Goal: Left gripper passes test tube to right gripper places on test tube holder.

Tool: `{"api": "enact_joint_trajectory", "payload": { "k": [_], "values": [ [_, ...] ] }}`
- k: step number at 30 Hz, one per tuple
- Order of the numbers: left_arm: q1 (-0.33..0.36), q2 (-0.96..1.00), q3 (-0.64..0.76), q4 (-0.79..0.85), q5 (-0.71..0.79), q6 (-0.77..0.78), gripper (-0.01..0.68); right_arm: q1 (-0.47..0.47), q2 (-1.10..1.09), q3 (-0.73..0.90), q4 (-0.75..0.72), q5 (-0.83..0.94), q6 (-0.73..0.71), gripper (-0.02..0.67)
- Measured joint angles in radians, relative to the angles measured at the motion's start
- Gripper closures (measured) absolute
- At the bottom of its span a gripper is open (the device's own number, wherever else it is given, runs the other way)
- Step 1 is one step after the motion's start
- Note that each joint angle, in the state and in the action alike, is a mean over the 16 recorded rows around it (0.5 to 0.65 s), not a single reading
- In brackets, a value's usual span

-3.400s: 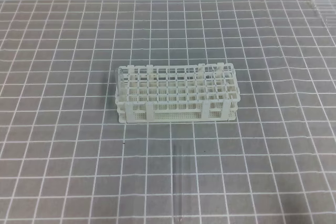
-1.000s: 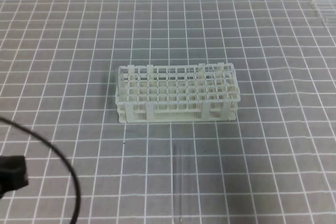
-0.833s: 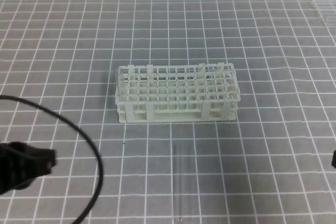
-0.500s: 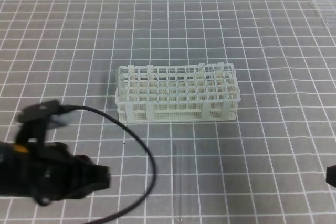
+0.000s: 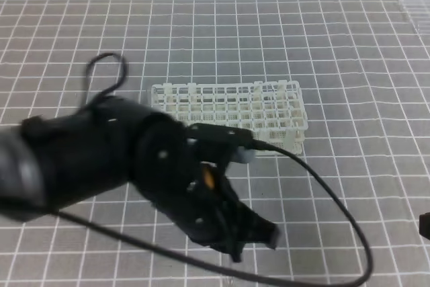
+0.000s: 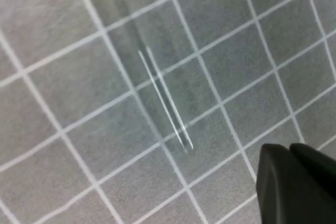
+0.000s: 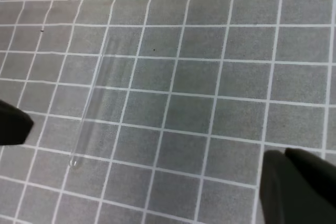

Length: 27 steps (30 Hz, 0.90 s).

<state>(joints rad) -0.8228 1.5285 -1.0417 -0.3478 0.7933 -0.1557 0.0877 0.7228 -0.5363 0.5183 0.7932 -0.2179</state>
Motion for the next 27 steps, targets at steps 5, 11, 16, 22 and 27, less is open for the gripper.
{"api": "enact_joint_trajectory", "payload": {
  "k": [5,11,16,22,27],
  "values": [
    [-0.051,0.09,-0.109,0.055,0.05,-0.037,0.672,0.0,0.0,0.0,-0.007,0.001,-0.001,0.65],
    [-0.061,0.156,-0.17,0.087,0.073,-0.04,0.665,0.0,0.0,0.0,-0.014,0.003,-0.002,0.65],
    [-0.06,0.19,-0.186,0.105,0.07,-0.037,0.653,0.0,0.0,0.0,-0.015,0.004,-0.002,0.65],
    [-0.059,0.226,-0.19,0.121,0.067,-0.058,0.641,0.0,0.0,0.0,-0.015,0.004,-0.002,0.65],
    [-0.059,0.257,-0.189,0.126,0.072,-0.08,0.635,0.0,0.0,-0.001,-0.015,0.004,-0.002,0.65]
  ]
}}
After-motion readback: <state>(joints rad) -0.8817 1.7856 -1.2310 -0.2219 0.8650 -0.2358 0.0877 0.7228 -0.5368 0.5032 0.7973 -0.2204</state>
